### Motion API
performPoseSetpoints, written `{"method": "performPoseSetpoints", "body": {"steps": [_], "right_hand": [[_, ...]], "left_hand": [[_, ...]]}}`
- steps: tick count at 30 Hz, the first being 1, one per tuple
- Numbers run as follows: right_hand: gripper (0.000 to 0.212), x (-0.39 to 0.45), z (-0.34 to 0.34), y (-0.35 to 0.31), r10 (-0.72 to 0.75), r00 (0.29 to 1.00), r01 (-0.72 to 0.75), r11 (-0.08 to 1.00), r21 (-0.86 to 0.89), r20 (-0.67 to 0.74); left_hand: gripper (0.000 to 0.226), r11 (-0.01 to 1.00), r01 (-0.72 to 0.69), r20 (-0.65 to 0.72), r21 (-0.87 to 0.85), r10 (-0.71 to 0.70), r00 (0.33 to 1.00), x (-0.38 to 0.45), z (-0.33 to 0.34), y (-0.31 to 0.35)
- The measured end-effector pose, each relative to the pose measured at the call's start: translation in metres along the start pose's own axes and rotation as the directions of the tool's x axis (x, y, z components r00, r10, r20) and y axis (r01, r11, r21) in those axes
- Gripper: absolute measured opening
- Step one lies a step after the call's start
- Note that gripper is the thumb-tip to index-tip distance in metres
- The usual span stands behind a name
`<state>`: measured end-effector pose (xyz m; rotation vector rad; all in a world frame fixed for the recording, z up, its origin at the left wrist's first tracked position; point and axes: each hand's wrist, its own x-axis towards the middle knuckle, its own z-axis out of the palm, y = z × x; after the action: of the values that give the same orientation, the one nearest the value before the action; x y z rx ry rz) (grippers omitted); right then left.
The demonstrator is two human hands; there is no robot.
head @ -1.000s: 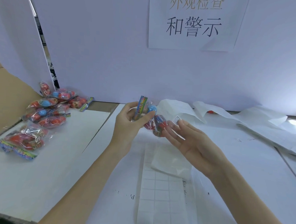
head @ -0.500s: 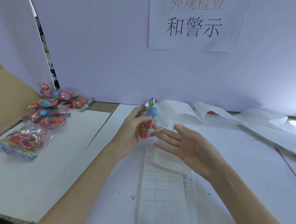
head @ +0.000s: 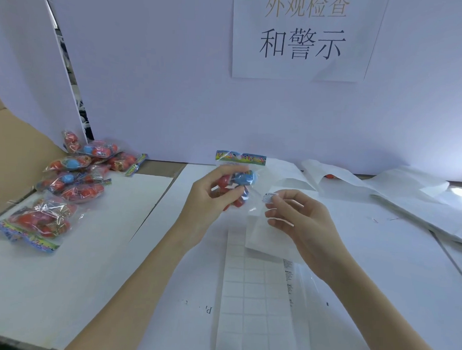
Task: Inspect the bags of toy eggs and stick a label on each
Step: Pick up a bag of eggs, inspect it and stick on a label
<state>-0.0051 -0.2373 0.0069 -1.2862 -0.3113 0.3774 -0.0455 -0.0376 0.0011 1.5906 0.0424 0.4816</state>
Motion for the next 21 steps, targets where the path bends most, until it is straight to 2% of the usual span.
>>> {"method": "performPoseSetpoints", "body": {"steps": [6, 10, 13, 21], "right_hand": [[0.013, 0.001, 0.002, 0.006, -0.001, 1.000, 0.002, 0.996, -0.089, 0.012], [0.016, 0.001, 0.001, 0.010, 0.006, 1.000, -0.008, 0.997, -0.081, -0.023], [0.017, 0.001, 0.002, 0.011, 0.004, 0.999, -0.009, 0.994, -0.110, -0.050], [0.015, 0.003, 0.000, 0.014, 0.021, 0.999, -0.026, 0.987, -0.157, -0.034]], "left_hand": [[0.048, 0.999, -0.020, 0.033, 0.041, 0.019, 0.999, -0.004, 0.007, -0.002], [0.026, 0.998, 0.030, 0.024, -0.056, -0.029, 0.999, -0.006, 0.008, 0.001], [0.025, 0.997, 0.035, 0.054, -0.075, -0.031, 0.998, -0.007, 0.010, 0.003], [0.045, 1.000, -0.010, 0.128, -0.008, 0.011, 0.992, -0.009, 0.012, 0.002]]}}
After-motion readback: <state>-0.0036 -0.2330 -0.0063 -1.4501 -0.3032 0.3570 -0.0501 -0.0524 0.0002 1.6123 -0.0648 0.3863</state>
